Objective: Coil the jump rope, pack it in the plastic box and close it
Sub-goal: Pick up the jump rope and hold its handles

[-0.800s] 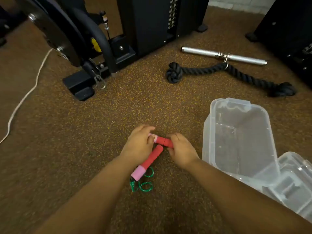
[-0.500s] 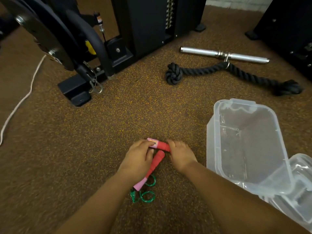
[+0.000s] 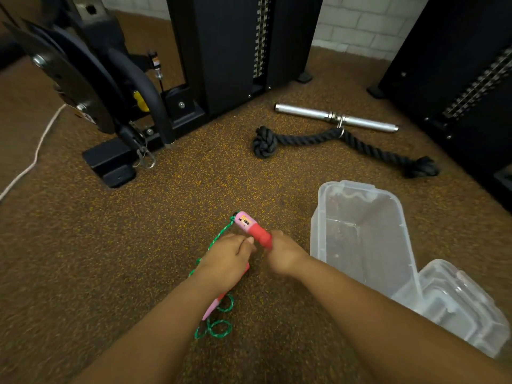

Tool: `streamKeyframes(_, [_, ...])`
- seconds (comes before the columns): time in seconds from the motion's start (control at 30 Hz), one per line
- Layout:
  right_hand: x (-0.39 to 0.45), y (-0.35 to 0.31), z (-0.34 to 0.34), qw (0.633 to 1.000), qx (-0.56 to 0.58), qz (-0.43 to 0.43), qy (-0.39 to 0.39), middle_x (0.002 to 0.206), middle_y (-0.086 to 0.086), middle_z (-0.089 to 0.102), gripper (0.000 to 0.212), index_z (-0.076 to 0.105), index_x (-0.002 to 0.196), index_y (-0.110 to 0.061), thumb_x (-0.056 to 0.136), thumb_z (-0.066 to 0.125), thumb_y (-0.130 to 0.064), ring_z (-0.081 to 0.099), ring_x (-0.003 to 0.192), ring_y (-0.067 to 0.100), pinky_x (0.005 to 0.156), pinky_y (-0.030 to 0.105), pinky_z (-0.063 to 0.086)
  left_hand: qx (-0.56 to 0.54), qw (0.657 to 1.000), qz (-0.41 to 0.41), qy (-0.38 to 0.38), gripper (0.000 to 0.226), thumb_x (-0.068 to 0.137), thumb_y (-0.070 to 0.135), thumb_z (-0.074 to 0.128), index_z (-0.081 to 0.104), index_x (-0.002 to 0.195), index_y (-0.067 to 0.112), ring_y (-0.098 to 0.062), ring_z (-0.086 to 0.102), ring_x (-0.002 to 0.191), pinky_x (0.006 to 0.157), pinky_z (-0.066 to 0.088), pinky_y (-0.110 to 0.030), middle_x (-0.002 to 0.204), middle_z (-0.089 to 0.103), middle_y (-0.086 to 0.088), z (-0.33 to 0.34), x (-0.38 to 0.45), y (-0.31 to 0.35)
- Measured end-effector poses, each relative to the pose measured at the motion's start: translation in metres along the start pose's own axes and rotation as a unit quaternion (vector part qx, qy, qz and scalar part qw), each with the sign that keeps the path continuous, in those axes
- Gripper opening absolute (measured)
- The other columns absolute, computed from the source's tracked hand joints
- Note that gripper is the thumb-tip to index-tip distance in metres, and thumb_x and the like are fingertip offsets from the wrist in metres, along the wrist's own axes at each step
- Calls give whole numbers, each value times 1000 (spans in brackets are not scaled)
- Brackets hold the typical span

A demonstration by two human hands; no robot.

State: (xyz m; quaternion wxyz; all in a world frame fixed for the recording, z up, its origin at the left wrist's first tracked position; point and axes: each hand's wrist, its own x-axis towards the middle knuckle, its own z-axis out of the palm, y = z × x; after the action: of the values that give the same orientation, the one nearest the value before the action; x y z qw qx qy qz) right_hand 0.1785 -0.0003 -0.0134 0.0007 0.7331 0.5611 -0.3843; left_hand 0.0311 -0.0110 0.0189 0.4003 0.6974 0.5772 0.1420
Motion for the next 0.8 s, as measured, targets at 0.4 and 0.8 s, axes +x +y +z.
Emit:
streamKeyframes(0.4, [-142, -23, -119, 923, 383, -43, 14, 74, 0, 58, 18, 56, 103, -17, 97, 47, -32, 52, 57, 11, 51, 22, 38, -222, 961, -137, -88, 95, 90, 64, -3, 71, 98, 5, -21, 58, 75, 75, 44, -30, 83, 66, -11, -56, -30, 108])
streamKeyframes(0.8, [-283, -12, -144, 898, 430, -92, -9, 68, 0, 64, 27, 60, 102, -14, 96, 46, -35, 54, 51, 10, 51, 25, 38, -477, 845, -122, -209, 123, 70, 86, -9, 64, 119, -1, -30, 59, 118, 102, 41, -39, 122, 66, -20, -73, -114, 141])
